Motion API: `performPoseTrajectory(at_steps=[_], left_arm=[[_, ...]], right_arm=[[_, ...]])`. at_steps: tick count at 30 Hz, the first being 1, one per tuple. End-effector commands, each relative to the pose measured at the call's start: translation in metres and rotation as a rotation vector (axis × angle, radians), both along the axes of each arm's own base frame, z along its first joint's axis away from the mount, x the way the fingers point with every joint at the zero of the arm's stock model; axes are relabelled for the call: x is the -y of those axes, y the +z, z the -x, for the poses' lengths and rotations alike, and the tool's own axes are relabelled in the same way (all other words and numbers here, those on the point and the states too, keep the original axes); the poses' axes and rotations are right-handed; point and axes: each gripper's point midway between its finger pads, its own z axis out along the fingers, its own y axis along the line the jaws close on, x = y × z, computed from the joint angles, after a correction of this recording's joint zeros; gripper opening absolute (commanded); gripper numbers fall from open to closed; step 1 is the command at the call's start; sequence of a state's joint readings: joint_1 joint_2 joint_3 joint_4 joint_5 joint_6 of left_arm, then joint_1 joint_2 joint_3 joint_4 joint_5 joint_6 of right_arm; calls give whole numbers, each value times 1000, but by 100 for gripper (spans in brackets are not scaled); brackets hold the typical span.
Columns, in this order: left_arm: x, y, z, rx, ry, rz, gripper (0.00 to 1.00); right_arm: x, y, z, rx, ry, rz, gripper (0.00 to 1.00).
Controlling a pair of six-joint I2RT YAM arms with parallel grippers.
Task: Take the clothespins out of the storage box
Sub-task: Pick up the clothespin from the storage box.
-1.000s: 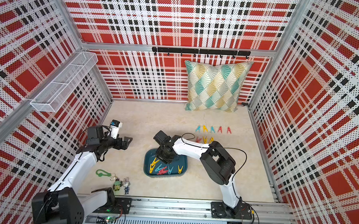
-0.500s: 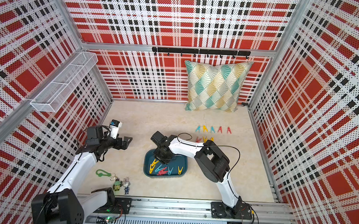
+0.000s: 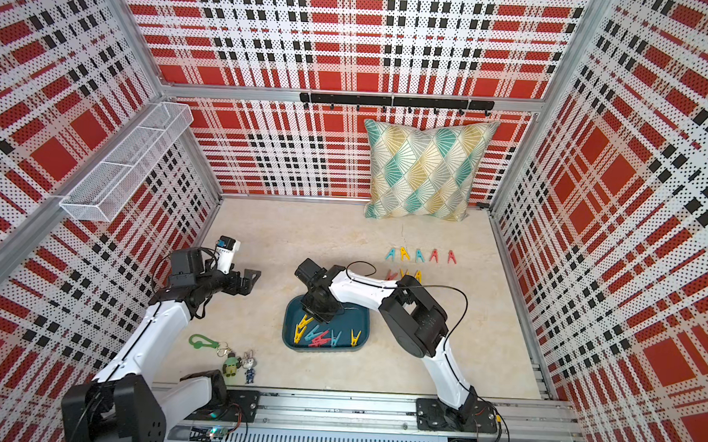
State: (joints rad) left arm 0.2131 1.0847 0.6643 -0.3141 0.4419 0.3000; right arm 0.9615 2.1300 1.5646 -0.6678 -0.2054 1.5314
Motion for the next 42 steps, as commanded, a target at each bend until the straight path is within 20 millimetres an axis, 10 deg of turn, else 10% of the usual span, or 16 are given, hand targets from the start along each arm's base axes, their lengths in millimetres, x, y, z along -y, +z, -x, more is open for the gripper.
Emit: performPoseTrajectory(at_steps=[1,12,30,42], left_arm=[[0,21,-7,66,-12,-4,99],[-2,21,-6,66,-8,-3,99],[-5,13,-7,43,1,2,99],[-8,9,-9,28,15,-2,99]], right_arm=[[7,-17,13,-48,1,54,26],[6,-7,8,-13,4,39,0],[15,70,-22,254,118,63,0],[56,122,-29,474,239,205,0]])
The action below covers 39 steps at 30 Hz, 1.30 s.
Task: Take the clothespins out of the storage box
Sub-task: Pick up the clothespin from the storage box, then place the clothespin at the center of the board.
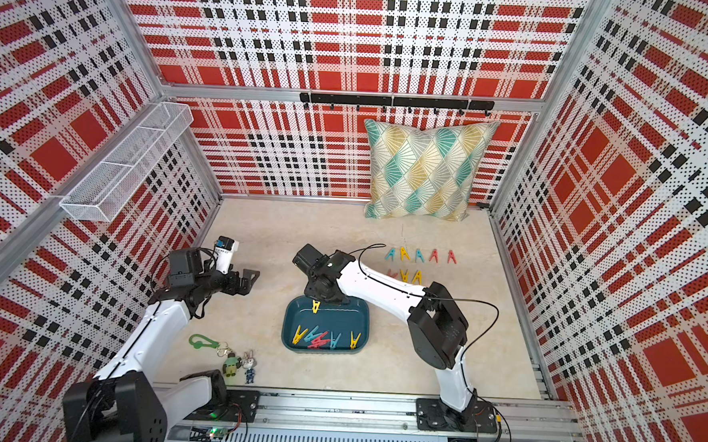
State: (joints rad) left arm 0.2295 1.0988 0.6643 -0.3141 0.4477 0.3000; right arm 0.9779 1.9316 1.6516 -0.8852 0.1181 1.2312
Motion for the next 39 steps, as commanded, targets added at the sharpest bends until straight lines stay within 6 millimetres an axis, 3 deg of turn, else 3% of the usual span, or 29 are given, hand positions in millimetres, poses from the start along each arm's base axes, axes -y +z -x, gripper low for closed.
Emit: performPoseTrajectory(at_steps=[1,3,7,14,17,22,27,32,36,39], left_arm=[[-4,12,-8,40,2,-10,99],[-4,11,-8,36,3,-10,99],[-4,9,-9,29,2,-9,99],[-4,9,-9,29,3,-12,99],[-5,8,-9,26,6,-12,99],[-4,7,-9,22,6,-12,99],[-5,7,-10,23,8,-16,99],[-4,5,-10,18,4,-14,99],[-4,6,-9,20,5,-16,99],[-4,8,-10,25,6,-18,99]], right_arm=[[18,31,0,112,75,45,0],[23,43,2,143,110,39,0],[51,68,-8,212,123,111,0],[142,78,-37,205,40,216,0],[185,75,-48,185,9,246,0],[275,58,-60,122,-83,376,0],[342,34,-69,62,-144,439,0],[376,8,-84,-4,-162,447,0],[383,-18,-97,-69,-132,498,0],[376,-34,-110,-88,-109,468,0]])
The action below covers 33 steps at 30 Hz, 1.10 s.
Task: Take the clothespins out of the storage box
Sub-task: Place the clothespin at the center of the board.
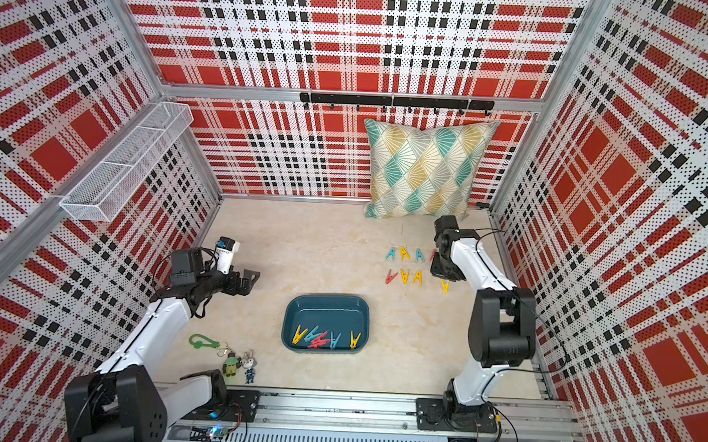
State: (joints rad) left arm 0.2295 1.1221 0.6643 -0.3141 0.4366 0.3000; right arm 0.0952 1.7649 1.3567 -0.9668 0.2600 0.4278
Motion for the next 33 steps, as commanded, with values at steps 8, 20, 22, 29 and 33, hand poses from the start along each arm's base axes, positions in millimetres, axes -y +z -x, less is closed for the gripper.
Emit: performPoseTrajectory(at_steps=[8,20,22,29,33], left_arm=[[-2,16,-9,52,-2,-15,99],[-2,17,-9,54,1,-17,99],[-2,17,-9,53,1,-17,99],[-3,17,-9,55,2,-18,99],[-3,18,-9,55,1,-18,99]], right_arm=[[-21,-24,-48,-2,72,-89,0],[-16,-52,-59,-58,34,-58,0],[-14,-56,-58,-70,26,-50,0],[-5,-63,-61,-76,-5,-22,0],[-4,-65,-64,-76,-15,-26,0]])
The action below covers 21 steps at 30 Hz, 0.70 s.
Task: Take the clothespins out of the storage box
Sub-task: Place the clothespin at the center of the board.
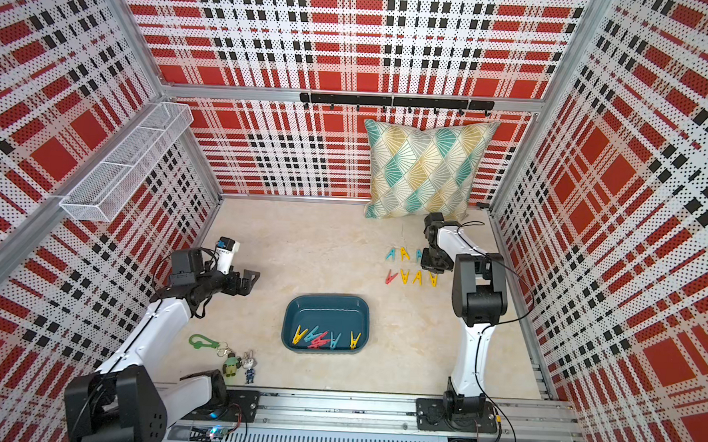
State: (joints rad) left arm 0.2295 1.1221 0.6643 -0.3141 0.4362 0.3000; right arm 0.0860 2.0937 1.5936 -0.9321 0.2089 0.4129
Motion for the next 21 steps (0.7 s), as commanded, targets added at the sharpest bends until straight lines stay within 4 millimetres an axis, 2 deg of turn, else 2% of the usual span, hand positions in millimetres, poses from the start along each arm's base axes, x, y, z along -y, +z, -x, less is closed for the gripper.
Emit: performPoseTrajectory(at_steps=[1,11,15,21], left_arm=[[-3,17,-9,55,2,-17,99],[-3,17,-8,55,2,-18,99],[-3,18,-8,56,3,-19,99],[-3,18,-8,58,1,-18,99]], right_arm=[[7,-8,-4,-12,-27,16,0],[5,-9,-7,-9,-41,0,7],[5,2,-8,18,-44,-4,24],[4,29,-9,66,-46,-9,29]])
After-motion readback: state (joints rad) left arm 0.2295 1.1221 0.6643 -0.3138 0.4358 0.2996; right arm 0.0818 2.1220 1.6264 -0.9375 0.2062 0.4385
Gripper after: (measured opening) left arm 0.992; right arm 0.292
